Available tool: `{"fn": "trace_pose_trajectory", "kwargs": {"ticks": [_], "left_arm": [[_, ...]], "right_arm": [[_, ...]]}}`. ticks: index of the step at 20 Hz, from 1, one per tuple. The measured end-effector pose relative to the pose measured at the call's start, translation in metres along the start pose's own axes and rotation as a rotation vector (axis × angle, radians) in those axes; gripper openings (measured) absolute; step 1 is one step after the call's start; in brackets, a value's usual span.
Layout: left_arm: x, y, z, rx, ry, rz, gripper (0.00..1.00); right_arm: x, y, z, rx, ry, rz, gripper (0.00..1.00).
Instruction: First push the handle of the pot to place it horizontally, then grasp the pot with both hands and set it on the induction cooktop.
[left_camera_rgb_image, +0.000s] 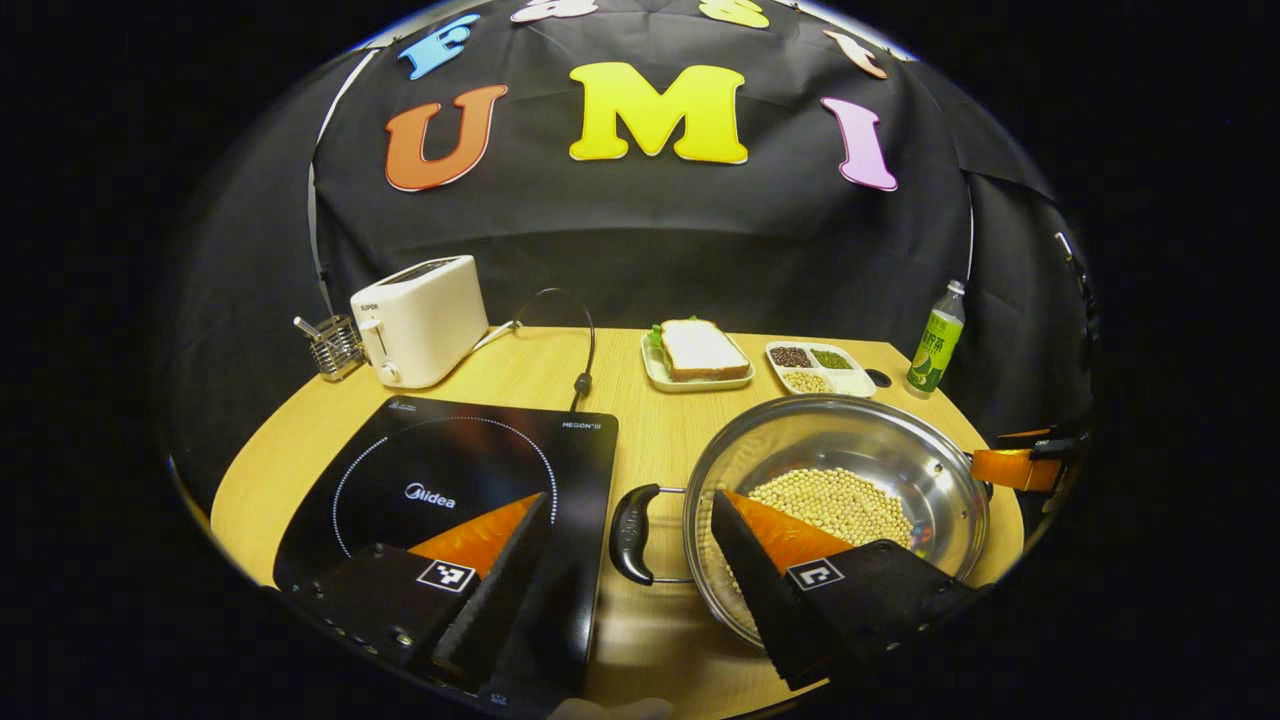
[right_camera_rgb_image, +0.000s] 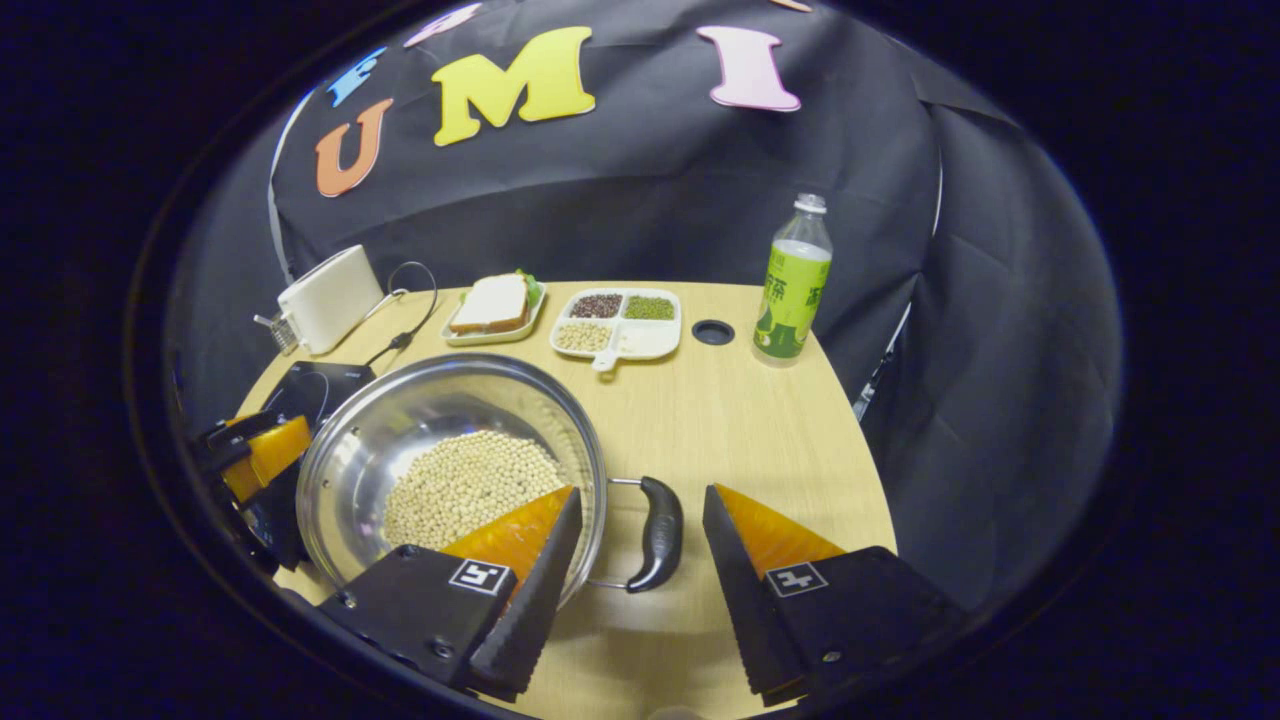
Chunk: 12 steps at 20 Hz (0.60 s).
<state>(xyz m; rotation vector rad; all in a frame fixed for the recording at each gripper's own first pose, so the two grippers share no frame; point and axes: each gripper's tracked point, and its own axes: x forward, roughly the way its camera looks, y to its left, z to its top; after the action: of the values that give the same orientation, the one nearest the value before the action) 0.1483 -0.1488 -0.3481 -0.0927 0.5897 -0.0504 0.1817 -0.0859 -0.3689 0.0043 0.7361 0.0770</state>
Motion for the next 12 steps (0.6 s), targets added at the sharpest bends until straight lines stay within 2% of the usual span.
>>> {"fn": "trace_pose_trajectory", "kwargs": {"ticks": [4,5,9,12], "left_arm": [[0.009,-0.009,-0.007,-0.003,0.024,-0.016,0.97],[0.013,-0.011,-0.011,-0.003,0.039,-0.017,0.97],[0.016,-0.016,-0.027,-0.044,0.097,-0.023,0.97],[0.021,-0.021,-0.024,-0.03,0.087,-0.027,0.96]], "right_arm": [[0.009,0.004,-0.001,-0.029,-0.005,-0.013,0.81],[0.011,0.005,-0.003,-0.027,0.002,-0.009,0.78],[0.016,0.004,-0.008,-0.016,0.017,-0.005,0.79],[0.019,0.005,-0.011,-0.035,0.027,-0.009,0.81]]}}
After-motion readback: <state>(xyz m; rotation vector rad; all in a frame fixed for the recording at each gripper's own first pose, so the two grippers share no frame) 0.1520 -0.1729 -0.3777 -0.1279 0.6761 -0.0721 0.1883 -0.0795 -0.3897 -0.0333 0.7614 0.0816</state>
